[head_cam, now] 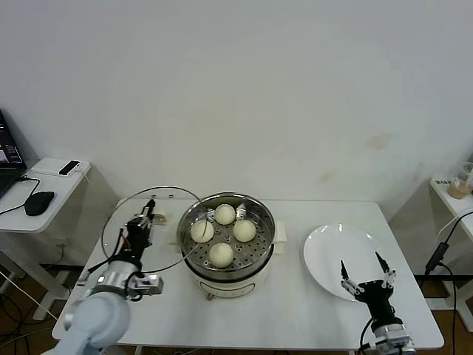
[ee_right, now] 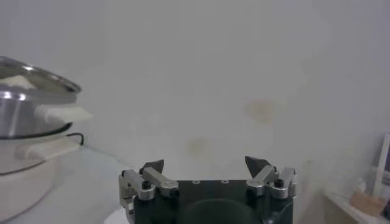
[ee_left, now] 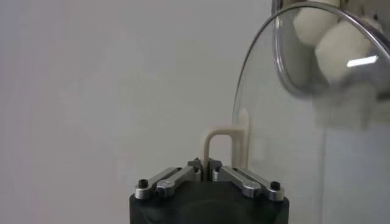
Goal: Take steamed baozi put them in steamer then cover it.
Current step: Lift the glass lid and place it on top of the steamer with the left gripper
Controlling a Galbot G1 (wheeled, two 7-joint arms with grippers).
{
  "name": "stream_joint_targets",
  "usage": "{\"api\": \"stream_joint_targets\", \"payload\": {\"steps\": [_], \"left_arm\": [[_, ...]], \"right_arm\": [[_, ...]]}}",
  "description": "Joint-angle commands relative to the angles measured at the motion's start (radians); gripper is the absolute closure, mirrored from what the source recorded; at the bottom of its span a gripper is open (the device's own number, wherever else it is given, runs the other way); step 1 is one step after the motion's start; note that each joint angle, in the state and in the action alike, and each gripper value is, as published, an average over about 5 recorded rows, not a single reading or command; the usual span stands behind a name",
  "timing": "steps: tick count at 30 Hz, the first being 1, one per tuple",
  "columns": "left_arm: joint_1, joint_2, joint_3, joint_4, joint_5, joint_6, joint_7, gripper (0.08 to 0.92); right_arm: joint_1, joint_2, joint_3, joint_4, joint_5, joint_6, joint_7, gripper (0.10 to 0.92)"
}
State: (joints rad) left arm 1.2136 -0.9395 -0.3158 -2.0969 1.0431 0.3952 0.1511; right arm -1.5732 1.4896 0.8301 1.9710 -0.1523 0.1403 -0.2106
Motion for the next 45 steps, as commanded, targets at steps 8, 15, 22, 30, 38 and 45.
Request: {"api": "stream_joint_targets", "payload": {"steps": [8,15,22,30,38,45], "left_arm": [[-0.192,-0.295,0.282,0.075,0.36,0.106,0.209,0.87],[-0.226,-0.397,0.315,0.137,0.404,0.106,0.207,0.87],[-0.238,-0.457,0.327,0.197,0.428,0.103,0.184,0.87],[-0.233,-0.486,0.329,0.238,0.447,0.099,0.165,0.87],[-0.224,-0.503,0.324,0.26,0.469,0.089,0.156,0.87],[-0.211,-0.503,0.321,0.261,0.481,0.082,0.153,0.87]], "right_arm": [[0.009,0.02,-0.03,-0.037,-0.102,-0.017,0.001,0.203],[0.007,0.021,-0.032,-0.044,-0.108,-0.016,0.002,0.203],[0.004,0.019,-0.033,-0.047,-0.111,-0.014,0.001,0.203],[0.0,0.011,-0.033,-0.039,-0.104,-0.018,0.001,0.203],[-0.004,0.002,-0.033,-0.037,-0.098,-0.017,0.001,0.203],[-0.007,0.0,-0.033,-0.036,-0.096,-0.015,0.0,0.203]]}}
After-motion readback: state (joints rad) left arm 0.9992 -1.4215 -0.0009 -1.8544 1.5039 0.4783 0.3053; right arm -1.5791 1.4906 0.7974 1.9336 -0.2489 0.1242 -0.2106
